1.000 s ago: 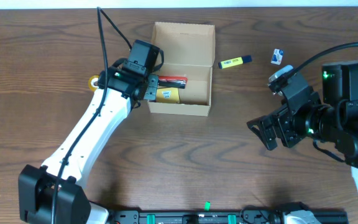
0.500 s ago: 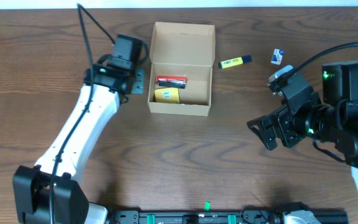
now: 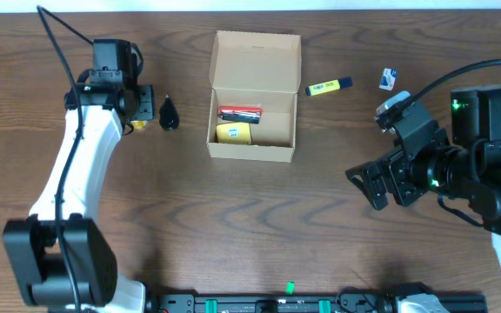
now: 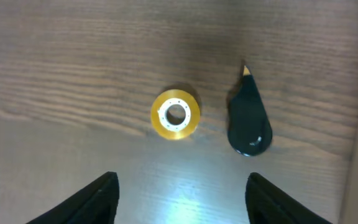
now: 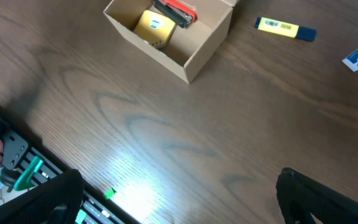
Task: Pack container
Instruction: 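Grasp the clear tape roll with the left gripper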
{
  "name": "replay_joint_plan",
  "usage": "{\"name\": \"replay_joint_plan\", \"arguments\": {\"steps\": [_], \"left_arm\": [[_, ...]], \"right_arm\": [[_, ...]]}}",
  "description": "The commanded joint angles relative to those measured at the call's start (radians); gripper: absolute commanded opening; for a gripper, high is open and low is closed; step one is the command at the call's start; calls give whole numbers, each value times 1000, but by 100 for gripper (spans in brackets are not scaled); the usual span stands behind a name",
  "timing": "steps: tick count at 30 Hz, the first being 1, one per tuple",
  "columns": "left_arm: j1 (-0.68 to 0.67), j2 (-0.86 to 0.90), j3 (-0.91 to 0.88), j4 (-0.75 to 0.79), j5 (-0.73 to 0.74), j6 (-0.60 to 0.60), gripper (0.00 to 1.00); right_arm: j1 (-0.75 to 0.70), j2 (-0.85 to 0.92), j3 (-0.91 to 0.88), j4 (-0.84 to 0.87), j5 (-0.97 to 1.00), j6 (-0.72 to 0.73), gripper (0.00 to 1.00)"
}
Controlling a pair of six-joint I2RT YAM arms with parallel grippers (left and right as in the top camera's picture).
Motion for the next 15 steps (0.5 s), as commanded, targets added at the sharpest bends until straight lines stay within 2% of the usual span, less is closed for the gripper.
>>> {"name": "replay_joint_plan", "arguments": {"steps": [1, 15], "left_arm": [[17, 61, 7, 27, 12, 48, 70], [73, 277, 7, 143, 15, 61, 79]], "right_arm": [[-8, 1, 5, 0, -10, -15, 99], [-8, 1, 5, -1, -10, -15, 99]]}}
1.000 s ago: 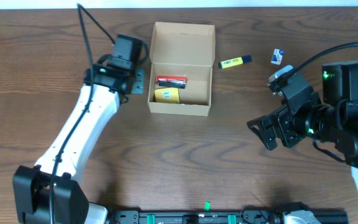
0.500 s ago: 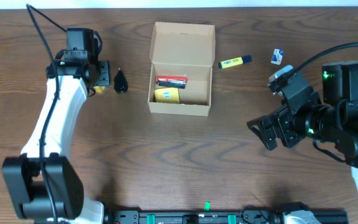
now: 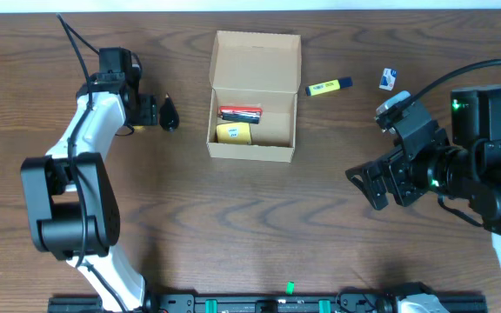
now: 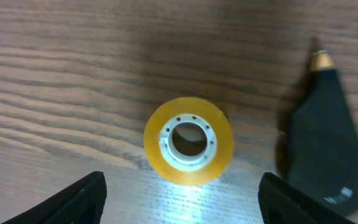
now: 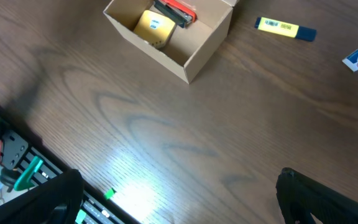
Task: Pack container
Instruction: 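Grasp the clear tape roll with the left gripper, then carry the tape roll right and lower it into the box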
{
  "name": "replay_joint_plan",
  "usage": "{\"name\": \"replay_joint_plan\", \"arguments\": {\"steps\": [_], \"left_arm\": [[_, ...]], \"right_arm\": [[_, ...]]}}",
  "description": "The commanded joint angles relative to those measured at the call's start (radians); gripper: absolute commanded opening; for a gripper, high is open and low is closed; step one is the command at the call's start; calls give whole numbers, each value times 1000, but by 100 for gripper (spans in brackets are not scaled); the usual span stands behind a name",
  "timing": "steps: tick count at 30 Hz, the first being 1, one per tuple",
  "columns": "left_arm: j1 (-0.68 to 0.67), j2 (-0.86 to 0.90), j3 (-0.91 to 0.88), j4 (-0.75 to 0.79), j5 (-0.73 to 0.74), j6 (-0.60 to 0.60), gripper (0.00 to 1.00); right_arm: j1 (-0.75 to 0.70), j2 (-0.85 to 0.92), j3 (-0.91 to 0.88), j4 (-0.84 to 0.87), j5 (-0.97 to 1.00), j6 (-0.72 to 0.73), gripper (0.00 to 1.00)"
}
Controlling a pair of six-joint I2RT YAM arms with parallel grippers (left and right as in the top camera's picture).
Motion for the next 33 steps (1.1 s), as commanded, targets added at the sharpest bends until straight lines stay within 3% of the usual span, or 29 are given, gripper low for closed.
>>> {"name": "replay_joint_plan", "arguments": {"steps": [1, 22, 33], "left_arm": [[10, 34, 7, 22, 6, 21, 80], [19, 154, 7, 132, 30, 14, 76], [19, 154, 8, 70, -41, 14, 45]], "right_arm": [[-8, 1, 5, 0, -10, -15, 99], [-8, 1, 5, 0, -10, -15, 99], [-8, 1, 5, 0, -10, -15, 99]]}}
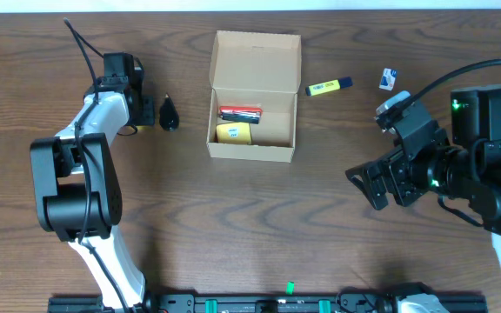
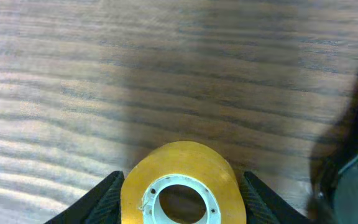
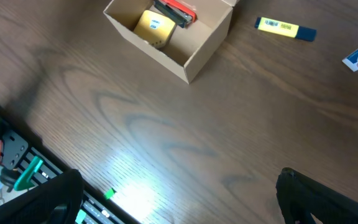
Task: Pack container
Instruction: 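Carry the tape roll right and lower it into the box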
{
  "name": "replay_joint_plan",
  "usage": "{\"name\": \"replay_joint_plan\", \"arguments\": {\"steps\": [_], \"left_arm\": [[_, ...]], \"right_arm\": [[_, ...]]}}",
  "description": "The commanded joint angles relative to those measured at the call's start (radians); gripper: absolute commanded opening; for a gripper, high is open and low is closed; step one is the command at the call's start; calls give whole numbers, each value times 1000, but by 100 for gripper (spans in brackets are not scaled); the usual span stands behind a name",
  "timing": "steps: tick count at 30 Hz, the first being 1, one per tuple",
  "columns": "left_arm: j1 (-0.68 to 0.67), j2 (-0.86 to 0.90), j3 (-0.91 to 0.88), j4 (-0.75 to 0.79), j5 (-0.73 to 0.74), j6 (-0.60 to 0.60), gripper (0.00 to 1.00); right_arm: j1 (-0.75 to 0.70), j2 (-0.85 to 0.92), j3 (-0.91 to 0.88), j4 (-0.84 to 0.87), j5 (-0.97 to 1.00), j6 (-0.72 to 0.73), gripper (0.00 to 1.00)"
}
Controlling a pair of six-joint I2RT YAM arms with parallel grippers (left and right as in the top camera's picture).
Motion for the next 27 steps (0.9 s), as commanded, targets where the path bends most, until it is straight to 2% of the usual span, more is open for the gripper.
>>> {"name": "replay_joint_plan", "arguments": {"steps": [1, 6, 11, 20, 27], "left_arm": [[6, 37, 0, -44, -63, 3, 42], [5, 25, 16, -96, -66, 2, 27], [2, -25, 71, -175, -62, -8, 19], [-53, -225, 127, -224, -35, -17, 17], [-193, -349, 127, -249, -32, -29, 17]], "right_arm": [[-8, 1, 5, -1, -10, -15, 99], [-8, 1, 5, 0, -10, -15, 99], [-8, 1, 5, -1, -10, -15, 99], [-8, 1, 5, -1, -10, -15, 99], [-8, 1, 5, -1, -10, -15, 99]]}}
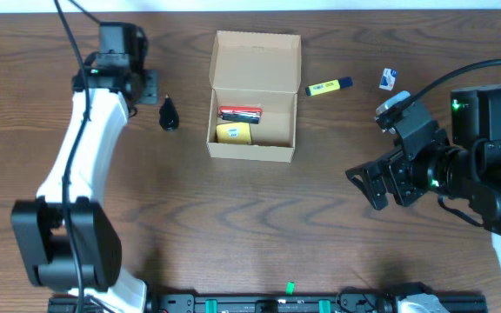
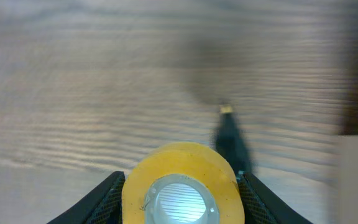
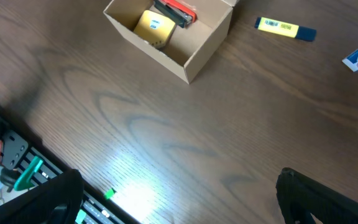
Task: Pack container
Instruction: 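Carry the tape roll right and lower it into the box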
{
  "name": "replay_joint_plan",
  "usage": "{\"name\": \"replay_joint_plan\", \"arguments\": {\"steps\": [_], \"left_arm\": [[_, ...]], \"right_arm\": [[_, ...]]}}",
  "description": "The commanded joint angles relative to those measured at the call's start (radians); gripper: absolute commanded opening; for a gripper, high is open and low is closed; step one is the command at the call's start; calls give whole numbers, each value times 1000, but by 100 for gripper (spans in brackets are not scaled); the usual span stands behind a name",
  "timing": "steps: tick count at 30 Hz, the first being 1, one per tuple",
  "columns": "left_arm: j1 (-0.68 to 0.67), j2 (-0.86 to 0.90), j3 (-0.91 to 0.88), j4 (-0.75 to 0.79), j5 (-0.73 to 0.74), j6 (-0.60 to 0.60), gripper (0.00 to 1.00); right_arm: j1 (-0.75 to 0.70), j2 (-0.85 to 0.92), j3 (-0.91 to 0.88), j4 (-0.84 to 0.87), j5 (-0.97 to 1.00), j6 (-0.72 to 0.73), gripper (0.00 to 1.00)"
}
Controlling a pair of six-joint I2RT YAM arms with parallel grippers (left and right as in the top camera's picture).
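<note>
A yellow tape roll (image 2: 180, 163) sits between the pads of my left gripper (image 2: 180, 193), which is shut on it and held above the table. In the overhead view the left gripper (image 1: 149, 87) hangs left of the open cardboard box (image 1: 256, 149); the roll is hidden there. Below it lies a black teardrop-shaped object (image 2: 230, 142) (image 1: 170, 115). The box (image 3: 206, 48) holds a yellow item (image 1: 233, 132) and a red-and-black item (image 1: 239, 113). My right gripper (image 3: 179, 205) (image 1: 379, 185) stands open and empty at the right, away from the box.
A yellow highlighter (image 1: 330, 86) (image 3: 285, 28) lies right of the box. A small blue-and-white packet (image 1: 388, 78) is further right. The box's raised lid (image 1: 257, 56) stands at its far side. A rail with green parts (image 3: 30, 174) runs along the table's near edge.
My left gripper, which was shut around the tape roll on the table, now holds it lifted, further back and nearer the box. The black object now shows below. The right arm is unchanged.
My left gripper stood open over the tape roll and black object. It was then lower and centred on the roll, then down around it on the table. Now it holds the roll raised. The right arm stayed still throughout.
</note>
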Motion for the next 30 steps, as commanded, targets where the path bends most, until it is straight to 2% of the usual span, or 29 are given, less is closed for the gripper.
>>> {"name": "replay_joint_plan", "arguments": {"steps": [1, 9, 16, 23, 30], "left_arm": [[-75, -35, 11, -18, 9, -33, 17], [-289, -51, 11, -23, 95, -128, 17], [-451, -40, 11, -10, 101, -157, 20], [-548, 24, 11, -10, 114, -177, 20], [-566, 93, 11, -10, 198, -194, 19]], "right_arm": [[-8, 1, 5, 0, -9, -15, 99], [-8, 1, 5, 0, -9, -15, 99], [-8, 1, 5, -1, -9, -15, 99], [-8, 1, 5, 0, -9, -15, 99], [-8, 1, 5, -1, -9, -15, 99]]}}
